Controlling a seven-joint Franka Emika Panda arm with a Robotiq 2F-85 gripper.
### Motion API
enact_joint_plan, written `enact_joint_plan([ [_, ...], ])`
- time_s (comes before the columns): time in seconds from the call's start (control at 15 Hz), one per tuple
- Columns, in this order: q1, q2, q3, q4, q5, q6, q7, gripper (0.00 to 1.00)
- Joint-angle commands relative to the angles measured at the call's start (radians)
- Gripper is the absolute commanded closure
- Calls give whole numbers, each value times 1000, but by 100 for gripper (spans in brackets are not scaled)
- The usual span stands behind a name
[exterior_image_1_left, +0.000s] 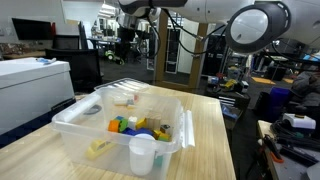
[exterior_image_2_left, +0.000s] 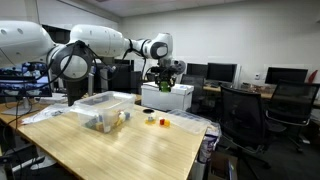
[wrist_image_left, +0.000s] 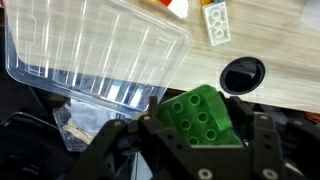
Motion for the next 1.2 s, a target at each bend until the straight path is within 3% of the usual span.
enact_joint_plan([
  [0.0, 2, -10, -16, -15, 15, 4, -3, 30],
  [0.8, 2, -10, -16, -15, 15, 4, -2, 30],
  [0.87, 2, -10, -16, -15, 15, 4, -2, 55],
  [1.13, 14, -7, -13, -16, 17, 19, -14, 55],
])
